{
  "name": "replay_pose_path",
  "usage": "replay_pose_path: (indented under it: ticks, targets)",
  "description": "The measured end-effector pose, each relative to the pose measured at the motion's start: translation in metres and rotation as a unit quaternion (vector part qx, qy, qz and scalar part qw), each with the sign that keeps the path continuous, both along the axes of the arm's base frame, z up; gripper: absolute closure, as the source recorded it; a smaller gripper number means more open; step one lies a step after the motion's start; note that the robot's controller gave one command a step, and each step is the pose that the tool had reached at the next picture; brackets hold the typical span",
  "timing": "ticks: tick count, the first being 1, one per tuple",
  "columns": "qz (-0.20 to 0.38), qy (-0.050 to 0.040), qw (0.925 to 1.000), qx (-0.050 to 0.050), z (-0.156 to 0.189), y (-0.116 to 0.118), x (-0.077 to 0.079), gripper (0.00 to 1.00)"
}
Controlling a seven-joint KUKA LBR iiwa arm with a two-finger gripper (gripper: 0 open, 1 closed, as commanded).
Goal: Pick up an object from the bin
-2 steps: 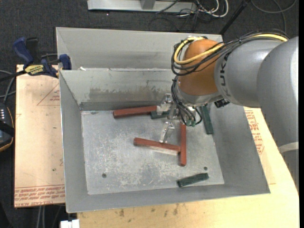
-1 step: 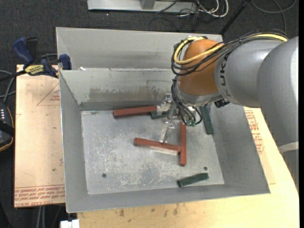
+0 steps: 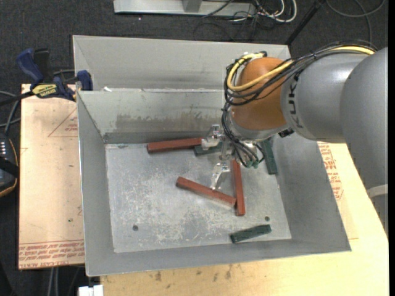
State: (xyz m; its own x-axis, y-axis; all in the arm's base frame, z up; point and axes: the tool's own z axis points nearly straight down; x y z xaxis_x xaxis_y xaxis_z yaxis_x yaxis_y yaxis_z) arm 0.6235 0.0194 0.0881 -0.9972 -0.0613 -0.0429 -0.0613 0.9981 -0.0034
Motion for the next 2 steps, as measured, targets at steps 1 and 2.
replay_pose_path:
  ticks: [1, 2]
  targets:
    - [0.114, -0.0048, 0.9935, -0.004, 0.000, 0.010, -0.021, 0.00]
    - [0.006, 0.0047, 1.0000, 0.002, -0.010, 0.019, -0.076, 0.00]
